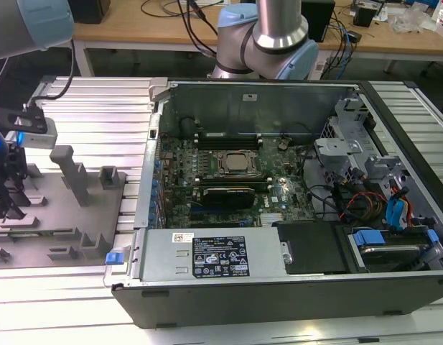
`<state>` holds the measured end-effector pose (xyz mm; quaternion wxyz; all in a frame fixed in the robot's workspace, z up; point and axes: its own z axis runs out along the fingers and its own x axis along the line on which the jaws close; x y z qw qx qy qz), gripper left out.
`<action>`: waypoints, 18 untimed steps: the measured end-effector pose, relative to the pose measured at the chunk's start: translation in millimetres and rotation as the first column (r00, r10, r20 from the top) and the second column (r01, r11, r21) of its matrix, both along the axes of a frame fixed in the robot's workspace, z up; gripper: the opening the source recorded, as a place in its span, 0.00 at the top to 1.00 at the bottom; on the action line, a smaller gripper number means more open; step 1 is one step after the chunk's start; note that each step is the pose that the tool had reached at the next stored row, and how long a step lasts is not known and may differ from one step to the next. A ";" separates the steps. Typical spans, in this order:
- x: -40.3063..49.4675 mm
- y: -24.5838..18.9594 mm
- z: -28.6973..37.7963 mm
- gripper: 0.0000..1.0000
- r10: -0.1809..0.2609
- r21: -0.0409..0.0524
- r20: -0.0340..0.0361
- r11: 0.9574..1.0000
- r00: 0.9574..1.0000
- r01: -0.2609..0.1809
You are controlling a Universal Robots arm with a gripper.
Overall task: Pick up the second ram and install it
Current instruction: 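Pick up the second ram and move it above second insertion slot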
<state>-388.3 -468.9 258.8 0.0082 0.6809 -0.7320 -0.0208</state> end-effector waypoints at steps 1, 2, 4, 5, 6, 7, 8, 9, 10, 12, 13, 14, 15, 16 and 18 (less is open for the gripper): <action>0.0 0.0 -1.2 0.70 0.000 0.000 0.000 1.000 1.000 0.000; 0.0 0.0 -1.9 0.70 0.000 0.000 0.000 1.000 1.000 0.000; 0.0 0.0 -4.9 0.70 0.000 0.000 0.000 1.000 1.000 0.000; -0.1 -0.3 -6.6 0.70 0.000 0.000 0.000 1.000 1.000 0.000; 0.0 -1.9 -8.9 0.70 0.000 0.000 0.000 1.000 1.000 0.000; 0.1 -3.0 -10.7 0.70 0.000 0.000 0.000 1.000 1.000 0.000; 0.0 -3.7 -12.6 0.70 0.002 0.000 0.000 1.000 1.000 -0.002; -0.1 -3.9 -14.6 0.70 0.025 0.000 0.000 1.000 1.000 -0.025; 0.0 -3.9 -16.3 0.70 0.056 0.000 0.000 0.998 0.998 -0.056; 0.0 -5.3 -23.4 0.70 0.094 0.000 0.000 0.996 0.996 -0.094; 0.1 -5.9 -25.9 0.70 0.094 0.000 0.000 0.996 0.996 -0.094; 0.0 -6.3 -31.3 0.70 0.093 0.000 0.000 0.996 0.996 -0.093; 0.0 -6.4 -36.4 0.70 0.092 0.000 0.000 0.996 0.996 -0.092; 0.0 -6.4 -39.8 0.70 0.092 0.000 0.000 0.996 0.996 -0.092; 0.0 -6.4 -43.7 0.70 0.092 0.000 0.000 0.996 0.996 -0.092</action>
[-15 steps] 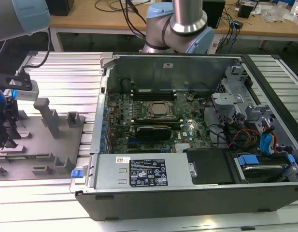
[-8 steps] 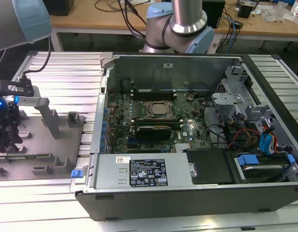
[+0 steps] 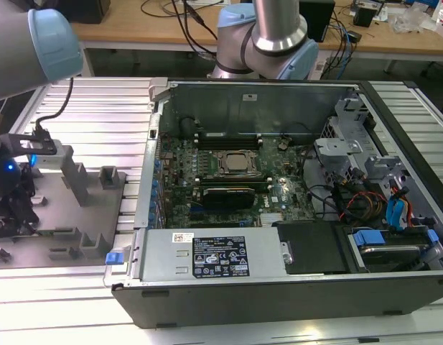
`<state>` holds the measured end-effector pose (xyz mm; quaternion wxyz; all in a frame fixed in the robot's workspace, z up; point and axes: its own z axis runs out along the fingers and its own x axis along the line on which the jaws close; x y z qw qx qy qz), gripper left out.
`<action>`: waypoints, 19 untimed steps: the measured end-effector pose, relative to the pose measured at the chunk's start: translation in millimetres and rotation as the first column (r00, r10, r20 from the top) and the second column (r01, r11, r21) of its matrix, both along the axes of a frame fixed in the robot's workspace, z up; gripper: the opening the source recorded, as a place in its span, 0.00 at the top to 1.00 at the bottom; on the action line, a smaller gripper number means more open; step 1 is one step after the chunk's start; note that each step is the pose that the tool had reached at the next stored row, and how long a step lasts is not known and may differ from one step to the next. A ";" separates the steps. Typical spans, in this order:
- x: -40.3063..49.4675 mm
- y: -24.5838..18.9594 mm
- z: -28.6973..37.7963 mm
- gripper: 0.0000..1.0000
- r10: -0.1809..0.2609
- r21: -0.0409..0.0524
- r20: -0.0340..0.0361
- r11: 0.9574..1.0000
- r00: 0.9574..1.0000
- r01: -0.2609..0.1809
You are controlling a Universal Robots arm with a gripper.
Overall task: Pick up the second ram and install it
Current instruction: 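Pick up the second ram and move it above second insertion slot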
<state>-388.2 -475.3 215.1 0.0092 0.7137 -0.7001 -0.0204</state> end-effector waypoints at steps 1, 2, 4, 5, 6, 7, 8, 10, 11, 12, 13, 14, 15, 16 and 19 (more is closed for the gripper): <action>0.0 0.0 -3.1 0.70 0.000 0.000 0.000 1.000 1.000 0.000; 0.0 0.0 -5.9 0.70 0.000 0.000 0.000 1.000 1.000 0.000; -0.1 -0.1 -7.5 0.70 0.000 0.000 0.000 1.000 1.000 0.000; 0.0 -0.1 -7.8 0.70 0.000 0.000 0.000 1.000 1.000 0.000; 0.0 -0.1 -8.5 0.70 0.000 0.000 0.000 1.000 1.000 0.000; 0.0 -0.1 -9.6 0.70 0.000 0.000 0.000 1.000 1.000 0.000; 0.0 -0.2 -9.6 0.70 0.000 0.000 0.000 1.000 1.000 0.000; 0.0 -0.2 -9.6 0.70 0.000 0.000 0.000 1.000 1.000 0.000; 0.0 -0.1 -9.7 0.71 0.000 0.000 0.000 1.000 1.000 0.000; 0.0 -0.1 -9.7 0.78 0.000 0.000 0.000 1.000 1.000 0.000; 0.0 -0.1 -9.7 0.87 0.000 0.000 0.000 1.000 1.000 0.000; 0.0 -0.1 -9.7 0.87 0.000 0.000 0.000 1.000 1.000 0.000; 0.0 -0.1 -9.7 0.87 0.000 0.000 0.000 1.000 1.000 0.000; 0.0 -0.1 -9.6 0.87 0.000 0.000 0.000 1.000 1.000 0.000; 0.0 -0.1 -9.7 0.87 0.000 0.000 0.000 1.000 1.000 0.000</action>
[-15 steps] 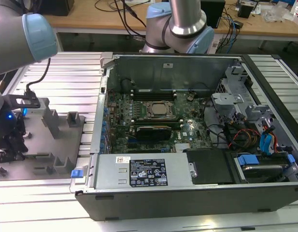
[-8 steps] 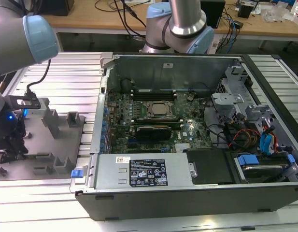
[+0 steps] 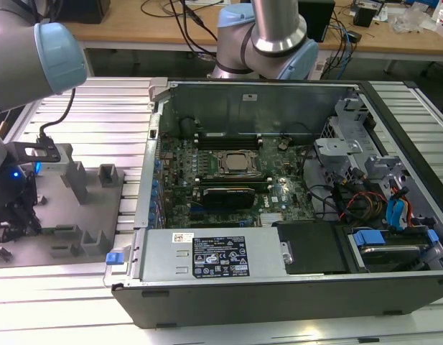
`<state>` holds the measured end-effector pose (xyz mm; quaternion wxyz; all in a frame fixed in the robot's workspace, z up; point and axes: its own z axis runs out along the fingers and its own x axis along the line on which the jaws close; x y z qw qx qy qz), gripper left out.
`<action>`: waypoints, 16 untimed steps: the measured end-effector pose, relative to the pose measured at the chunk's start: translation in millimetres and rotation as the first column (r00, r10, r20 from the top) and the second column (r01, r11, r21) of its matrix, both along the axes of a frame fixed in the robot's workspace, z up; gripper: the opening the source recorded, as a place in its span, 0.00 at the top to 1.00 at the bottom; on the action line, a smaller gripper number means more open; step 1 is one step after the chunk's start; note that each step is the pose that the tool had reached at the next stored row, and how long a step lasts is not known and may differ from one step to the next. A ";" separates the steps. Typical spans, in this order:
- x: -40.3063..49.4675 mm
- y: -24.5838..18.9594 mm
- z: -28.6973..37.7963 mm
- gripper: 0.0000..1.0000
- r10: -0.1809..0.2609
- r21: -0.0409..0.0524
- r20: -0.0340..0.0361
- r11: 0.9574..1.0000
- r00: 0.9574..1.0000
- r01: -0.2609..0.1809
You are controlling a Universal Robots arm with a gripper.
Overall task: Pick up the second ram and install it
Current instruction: 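Pick up the second ram and move it above second insertion slot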
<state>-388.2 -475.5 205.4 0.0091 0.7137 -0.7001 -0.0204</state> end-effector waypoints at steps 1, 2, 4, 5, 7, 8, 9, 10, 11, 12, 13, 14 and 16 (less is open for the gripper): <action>0.0 0.0 0.0 0.87 0.000 0.000 0.000 1.000 1.000 0.000; 0.0 0.0 0.0 0.87 0.000 0.000 0.000 1.000 1.000 0.000; 0.0 0.0 0.0 0.87 0.000 0.000 0.000 1.000 1.000 0.000; 0.0 0.0 0.0 0.87 0.000 0.000 0.000 1.000 1.000 0.000; 0.0 0.0 0.1 0.87 0.000 0.000 0.000 1.000 1.000 0.000; 0.0 0.0 0.2 0.87 0.000 0.000 0.000 1.000 1.000 0.000; 0.0 0.0 1.6 0.87 0.000 0.000 0.000 1.000 1.000 0.000; 0.0 0.0 4.2 0.87 0.000 0.000 0.000 1.000 1.000 0.000; 0.0 0.0 5.6 0.87 0.000 0.000 0.000 1.000 1.000 0.000; 0.0 0.0 7.1 0.87 0.000 0.000 0.000 1.000 1.000 0.000; 0.0 0.0 9.8 0.87 0.000 0.000 0.000 1.000 1.000 0.000; 0.0 0.0 12.0 0.87 0.000 0.000 0.000 1.000 1.000 0.000; 0.0 0.0 14.1 0.87 0.000 0.000 0.000 1.000 1.000 0.000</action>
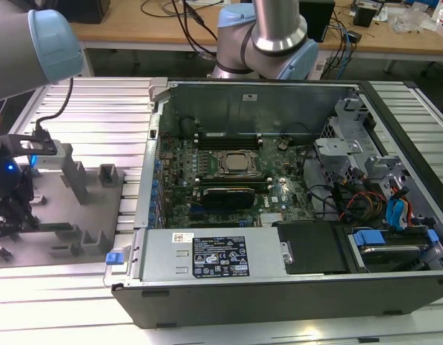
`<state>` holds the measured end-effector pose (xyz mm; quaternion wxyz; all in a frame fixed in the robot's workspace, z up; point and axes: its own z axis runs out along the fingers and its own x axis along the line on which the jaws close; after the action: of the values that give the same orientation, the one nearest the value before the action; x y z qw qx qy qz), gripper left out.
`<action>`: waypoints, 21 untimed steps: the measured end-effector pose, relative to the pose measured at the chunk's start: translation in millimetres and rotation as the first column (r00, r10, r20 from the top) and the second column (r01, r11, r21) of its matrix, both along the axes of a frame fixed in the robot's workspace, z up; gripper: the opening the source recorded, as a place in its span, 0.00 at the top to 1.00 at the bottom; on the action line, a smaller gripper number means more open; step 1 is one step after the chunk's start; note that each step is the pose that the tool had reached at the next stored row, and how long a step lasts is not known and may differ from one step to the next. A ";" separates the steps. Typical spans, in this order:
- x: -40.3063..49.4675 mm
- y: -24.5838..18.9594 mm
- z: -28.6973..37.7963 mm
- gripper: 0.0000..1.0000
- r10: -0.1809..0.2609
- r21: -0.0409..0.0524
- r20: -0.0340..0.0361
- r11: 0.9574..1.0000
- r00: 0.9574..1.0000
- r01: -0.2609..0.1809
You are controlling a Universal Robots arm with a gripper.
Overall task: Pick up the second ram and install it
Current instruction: 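Pick up the second ram and move it above second insertion slot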
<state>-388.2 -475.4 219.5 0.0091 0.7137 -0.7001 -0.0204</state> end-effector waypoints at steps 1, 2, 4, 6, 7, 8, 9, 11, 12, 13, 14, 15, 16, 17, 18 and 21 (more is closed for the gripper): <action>0.0 0.0 3.4 0.87 0.000 0.000 0.000 1.000 1.000 0.000; 0.0 0.0 6.0 0.87 0.000 0.000 0.000 1.000 1.000 0.000; 0.0 0.0 10.3 0.87 0.000 0.000 0.000 1.000 1.000 0.000; 0.0 0.0 14.8 0.87 0.000 0.000 0.000 1.000 1.000 0.000; 0.0 0.0 16.3 0.87 0.000 0.000 0.000 1.000 1.000 0.000; 0.0 0.0 19.6 0.87 0.000 0.000 0.000 1.000 1.000 0.000; 0.0 0.0 20.8 0.87 0.000 0.000 0.000 1.000 1.000 0.000; 0.0 0.0 23.8 0.87 0.000 0.000 0.000 1.000 1.000 0.000; 0.0 0.0 25.9 0.87 0.000 0.000 0.000 1.000 1.000 0.000; 0.0 0.0 27.1 0.87 0.000 0.000 0.000 1.000 1.000 0.000; 0.0 0.0 28.3 0.87 0.000 0.000 0.000 1.000 1.000 0.000; 0.0 0.0 30.4 0.87 0.000 0.000 0.000 1.000 1.000 0.000; 0.0 0.0 31.4 0.87 0.000 0.000 0.000 1.000 1.000 0.000; 0.0 0.0 33.5 0.87 0.000 0.000 0.000 1.000 1.000 0.000; 0.0 0.0 37.4 0.87 0.000 0.000 0.000 1.000 1.000 0.000; 0.0 0.0 46.1 0.87 0.000 0.000 0.000 1.000 1.000 0.000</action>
<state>-388.2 -475.4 265.5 0.0091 0.7137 -0.7001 -0.0204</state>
